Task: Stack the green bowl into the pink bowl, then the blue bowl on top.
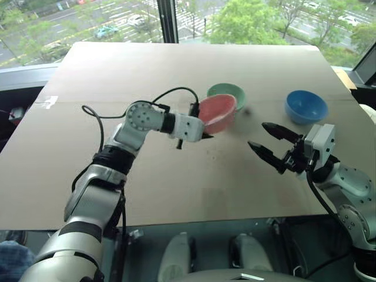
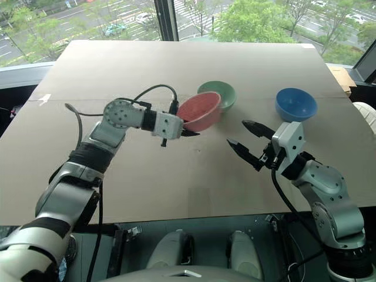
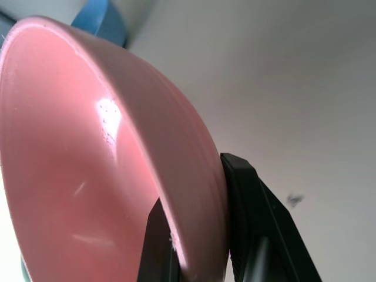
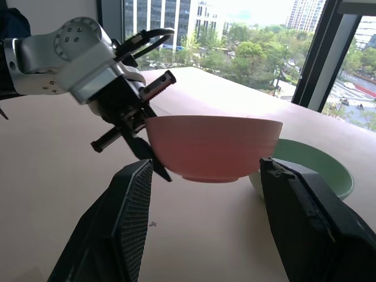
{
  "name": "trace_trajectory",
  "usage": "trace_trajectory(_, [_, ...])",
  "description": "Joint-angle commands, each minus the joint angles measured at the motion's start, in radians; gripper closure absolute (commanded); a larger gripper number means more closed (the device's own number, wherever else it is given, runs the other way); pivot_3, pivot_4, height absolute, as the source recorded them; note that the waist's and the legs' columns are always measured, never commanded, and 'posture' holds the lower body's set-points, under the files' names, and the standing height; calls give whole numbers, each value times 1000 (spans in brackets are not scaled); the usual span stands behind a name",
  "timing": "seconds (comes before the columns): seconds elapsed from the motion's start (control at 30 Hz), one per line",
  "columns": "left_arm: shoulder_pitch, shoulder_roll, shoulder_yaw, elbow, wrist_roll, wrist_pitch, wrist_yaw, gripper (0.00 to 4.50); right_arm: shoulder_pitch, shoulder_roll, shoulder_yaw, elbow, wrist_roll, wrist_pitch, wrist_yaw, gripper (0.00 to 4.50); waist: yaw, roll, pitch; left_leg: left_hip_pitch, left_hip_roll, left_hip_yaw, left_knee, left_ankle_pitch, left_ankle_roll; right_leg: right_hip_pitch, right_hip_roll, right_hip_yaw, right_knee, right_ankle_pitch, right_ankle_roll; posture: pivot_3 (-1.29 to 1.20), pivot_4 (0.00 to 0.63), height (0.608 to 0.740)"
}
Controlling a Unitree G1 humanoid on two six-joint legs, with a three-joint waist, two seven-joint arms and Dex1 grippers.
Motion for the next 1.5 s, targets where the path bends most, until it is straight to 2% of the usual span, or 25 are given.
trace_trajectory(0.03, [40, 46, -17, -184, -48, 48, -70, 4443, -8, 13, 0, -25, -7, -31, -9, 1437, 1, 0, 0, 1, 1, 0, 0, 0, 0, 0, 1, 0, 0, 0, 0, 0, 150, 738])
trace_trajectory(0.2, [60, 73, -29, -215, -9, 63, -91, 4443, -4, 20, 0, -25, -18, -35, -14, 1437, 15, 0, 0, 1, 2, -1, 4, 1, -1, 2, 3, 1, 1, 0, 0, 0, 150, 738])
trace_trajectory(0.23, [59, 74, -28, -209, -3, 57, -86, 3943, -2, 20, -2, -25, -18, -36, -13, 1437, 15, 0, 0, 1, 2, -1, 4, 0, -1, 2, 3, 2, 1, 0, 0, 0, 150, 738])
trace_trajectory(0.33, [40, 69, -30, -159, 52, -10, -51, 3153, 0, 18, -6, -20, -22, -41, -12, 1437, 14, 0, 0, 0, 2, 0, 4, 0, 0, 1, 3, 3, 0, 0, 0, 0, 150, 738])
trace_trajectory(0.43, [27, 68, -33, -111, 88, -59, -32, 1947, -1, 19, -4, -18, -25, -43, -13, 1437, 14, 0, 0, 0, 1, 0, 2, 0, 1, 1, 3, 3, 0, 0, 0, 0, 150, 738])
trace_trajectory(0.57, [19, 65, -29, -75, 106, -98, -8, 629, 2, 19, -2, -20, -27, -43, -13, 1437, 14, 0, 0, 0, 2, 0, 2, 0, 1, 0, 3, 3, 0, 0, 0, 0, 150, 738])
trace_trajectory(0.6, [18, 61, -23, -70, 103, -103, 4, 86, 3, 18, -3, -19, -27, -43, -12, 1437, 14, 0, 0, 0, 2, 0, 2, 0, 1, 0, 3, 3, 0, 0, 0, 0, 150, 738])
trace_trajectory(0.67, [18, 55, -12, -65, 98, -105, 23, 26, 4, 17, -4, -18, -27, -44, -9, 1437, 14, 0, 0, 0, 2, 0, 3, 0, 1, 1, 3, 3, 0, 0, 0, 0, 150, 738])
trace_trajectory(0.7, [26, 41, 10, -80, 68, -51, 41, 26, 4, 15, -5, -18, -27, -43, -8, 1437, 14, 0, 0, 0, 2, 0, 3, 0, 1, 1, 3, 3, 0, 0, 0, 0, 150, 738])
trace_trajectory(0.83, [63, 2, 124, -208, -103, 323, 113, 26, 5, 6, -6, -18, -23, -33, -1, 1437, 12, 0, 0, 0, 3, 0, 3, 0, 1, 0, 3, 3, 1, 0, 0, 0, 150, 738])
trace_trajectory(0.97, [161, 37, 224, -377, -267, 635, 149, 26, -18, -3, -3, 0, -19, -17, 4, 1437, 1, 1, 0, 0, 4, 0, 2, 0, 1, 0, 3, 3, 0, 0, 0, 0, 150, 738])
trace_trajectory(1.1, [280, 109, 315, -541, -386, 829, 165, 26, -67, -30, 3, 38, -16, 15, 22, 1437, -2, 1, 0, 1, 5, 0, 2, 0, 0, 0, 3, 3, 1, 0, 0, 0, 150, 738])
trace_trajectory(1.3, [474, 244, 411, -722, -467, 958, 163, 26, -163, -44, 24, 138, -13, -6, 94, 1437, 2, 1, 0, 2, 5, 0, 2, 0, 0, 0, 2, 4, 1, 0, 0, 0, 150, 738])
trace_trajectory(1.4, [525, 253, 479, -773, -533, 1019, 207, 26, -201, -39, 38, 173, -19, -13, 121, 1437, 13, 1, 0, 2, 4, 0, 2, 0, 0, 0, 2, 4, 0, 0, 0, 0, 150, 738])
trace_trajectory(1.5, [580, 252, 530, -798, -534, 1034, 267, 26, -226, -33, 52, 204, -29, -26, 140, 1437, 14, 1, 0, 1, 4, -1, 2, 0, 0, 1, 1, 3, 0, 0, 0, 0, 150, 738])
